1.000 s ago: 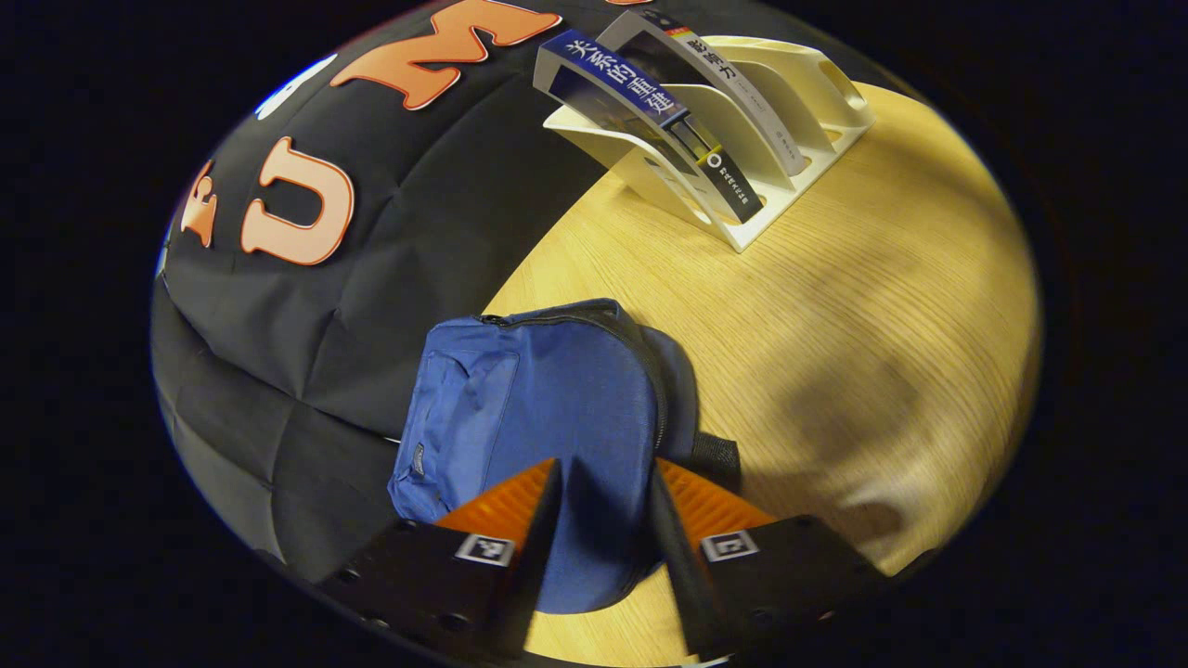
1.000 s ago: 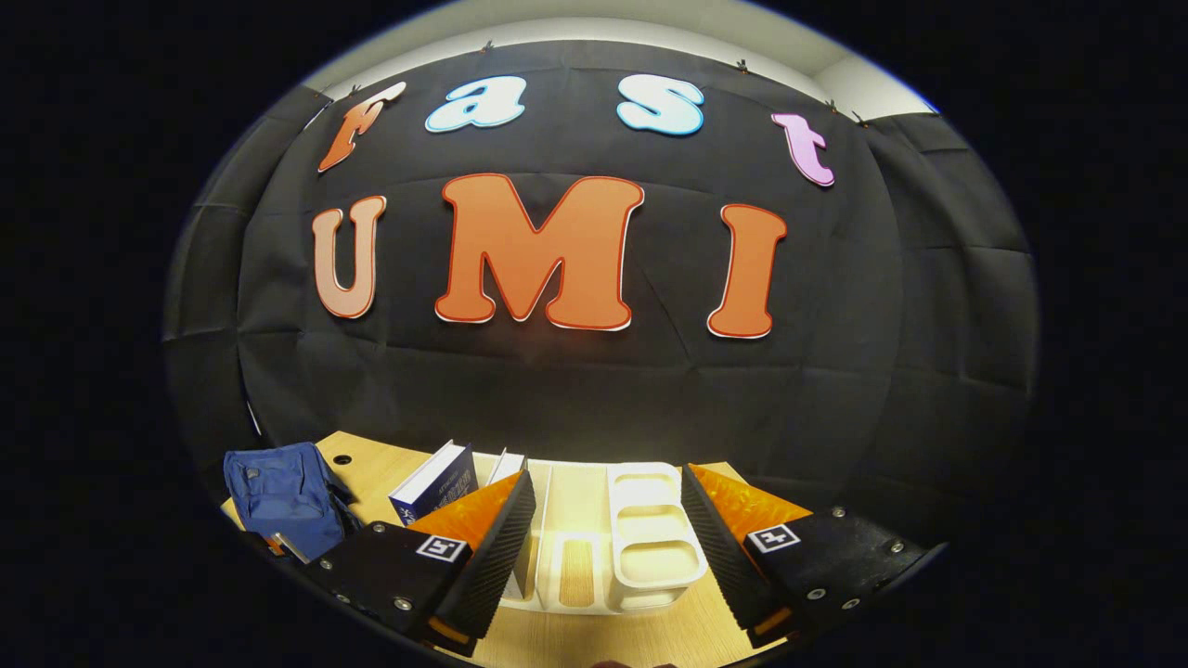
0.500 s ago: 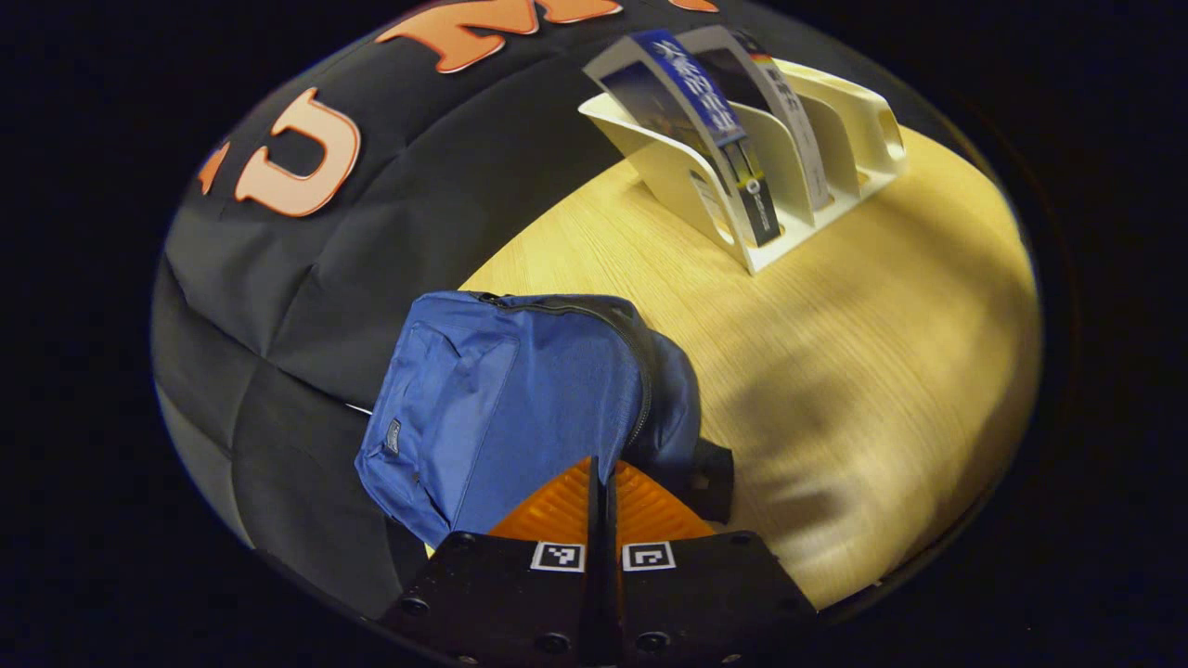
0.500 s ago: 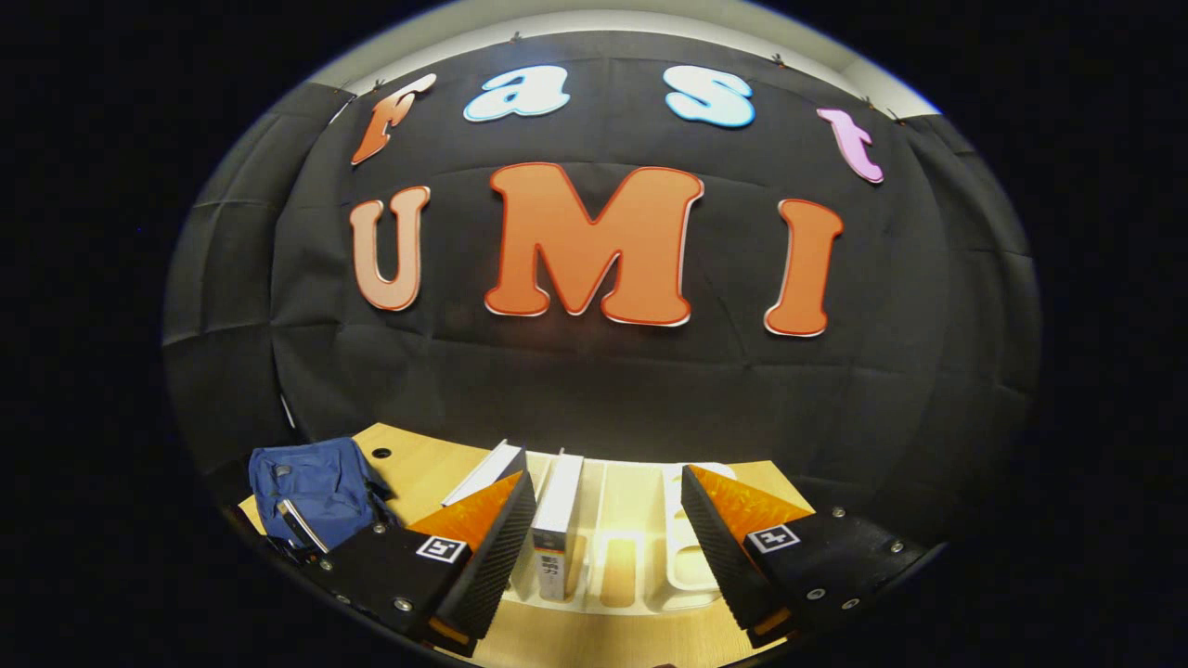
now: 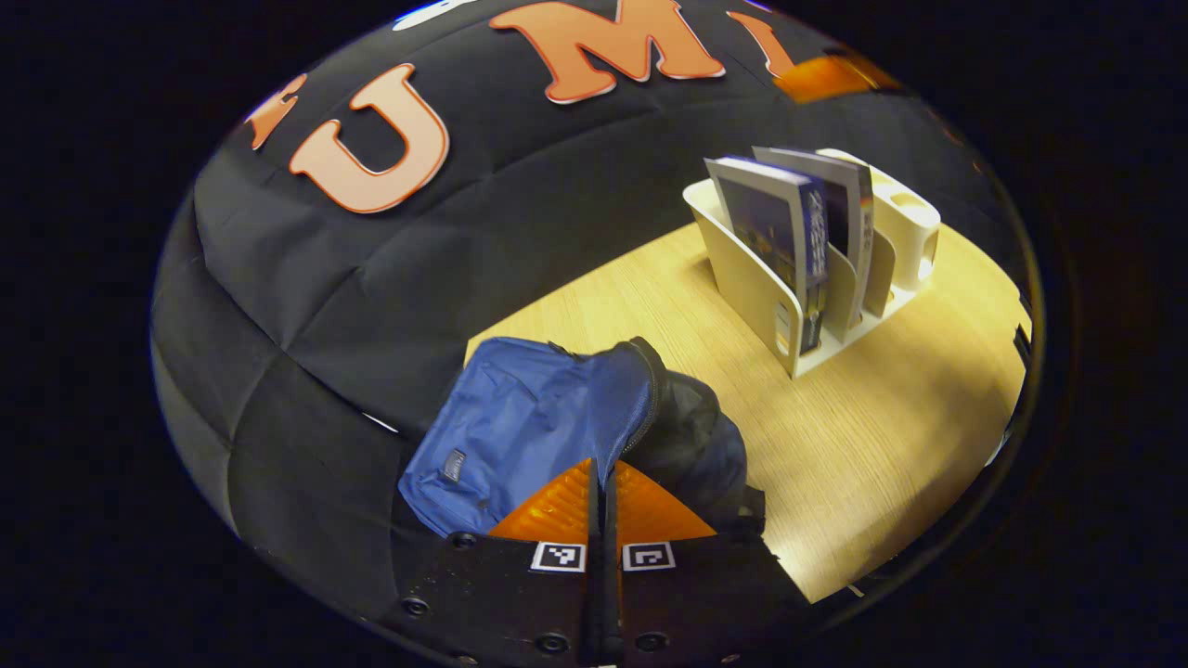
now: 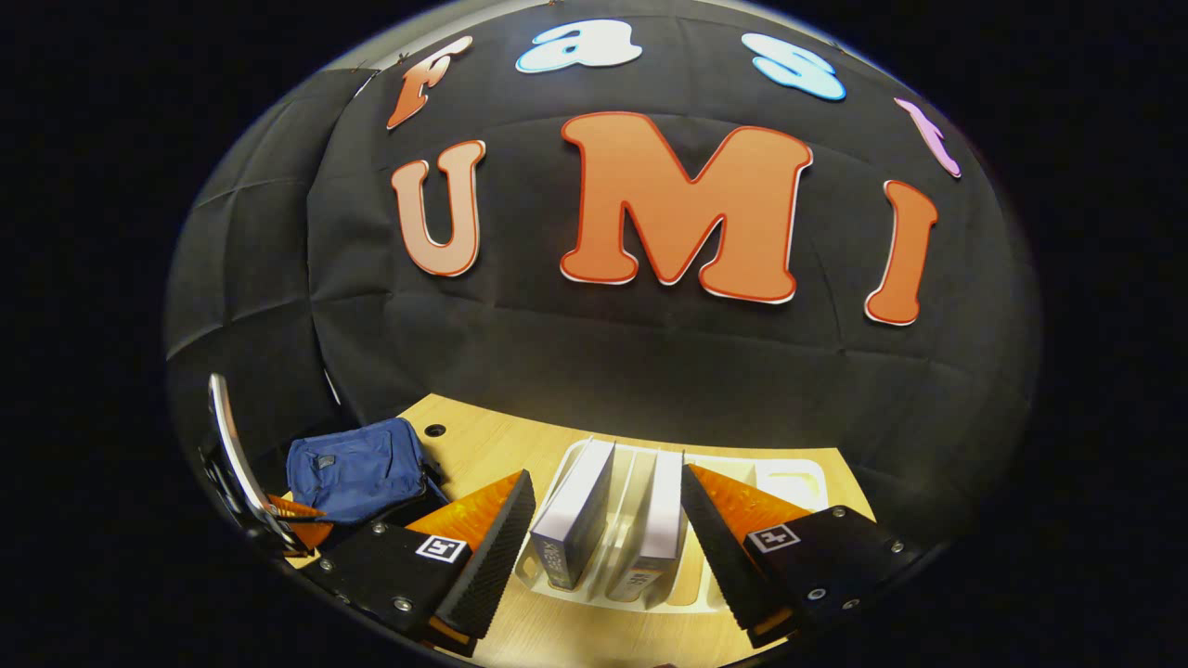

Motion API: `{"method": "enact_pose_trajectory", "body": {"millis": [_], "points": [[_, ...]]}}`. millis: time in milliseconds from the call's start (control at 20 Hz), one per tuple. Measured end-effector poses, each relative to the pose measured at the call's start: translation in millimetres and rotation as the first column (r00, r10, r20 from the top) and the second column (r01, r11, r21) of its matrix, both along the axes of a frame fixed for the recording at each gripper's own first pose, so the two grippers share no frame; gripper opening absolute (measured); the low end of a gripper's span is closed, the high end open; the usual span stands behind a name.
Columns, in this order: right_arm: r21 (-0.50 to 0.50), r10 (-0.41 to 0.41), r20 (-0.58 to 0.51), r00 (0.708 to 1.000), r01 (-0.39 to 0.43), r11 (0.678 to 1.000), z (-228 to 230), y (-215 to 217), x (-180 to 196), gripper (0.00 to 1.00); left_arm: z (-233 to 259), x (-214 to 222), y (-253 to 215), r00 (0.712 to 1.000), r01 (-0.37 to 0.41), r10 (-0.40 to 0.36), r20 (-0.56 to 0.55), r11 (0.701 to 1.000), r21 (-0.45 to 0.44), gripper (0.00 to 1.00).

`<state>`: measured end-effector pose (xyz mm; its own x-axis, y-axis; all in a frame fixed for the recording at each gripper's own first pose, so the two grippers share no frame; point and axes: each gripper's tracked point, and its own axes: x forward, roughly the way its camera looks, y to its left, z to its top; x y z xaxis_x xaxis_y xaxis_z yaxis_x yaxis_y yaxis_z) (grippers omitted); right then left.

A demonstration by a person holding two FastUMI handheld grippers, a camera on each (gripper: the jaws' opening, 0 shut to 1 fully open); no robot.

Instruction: Open the schoolbag, grab two books from the bookshelf and put them into the schoolbag.

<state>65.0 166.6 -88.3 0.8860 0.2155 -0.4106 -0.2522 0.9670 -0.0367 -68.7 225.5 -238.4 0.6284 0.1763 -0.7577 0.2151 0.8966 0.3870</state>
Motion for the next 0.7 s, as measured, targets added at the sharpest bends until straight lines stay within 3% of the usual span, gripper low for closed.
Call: {"method": "enact_pose_trajectory", "body": {"millis": [350,700], "points": [[-0.052,-0.018,-0.165,0.986,0.010,0.999,-36,26,23,0.94,58,46,56,0.994,-0.036,0.046,0.095,0.994,-0.105,0.00],[-0.072,-0.076,-0.333,0.940,0.056,0.996,-71,31,33,0.94,69,65,85,0.988,-0.059,0.089,0.123,0.972,-0.227,0.01]]}}
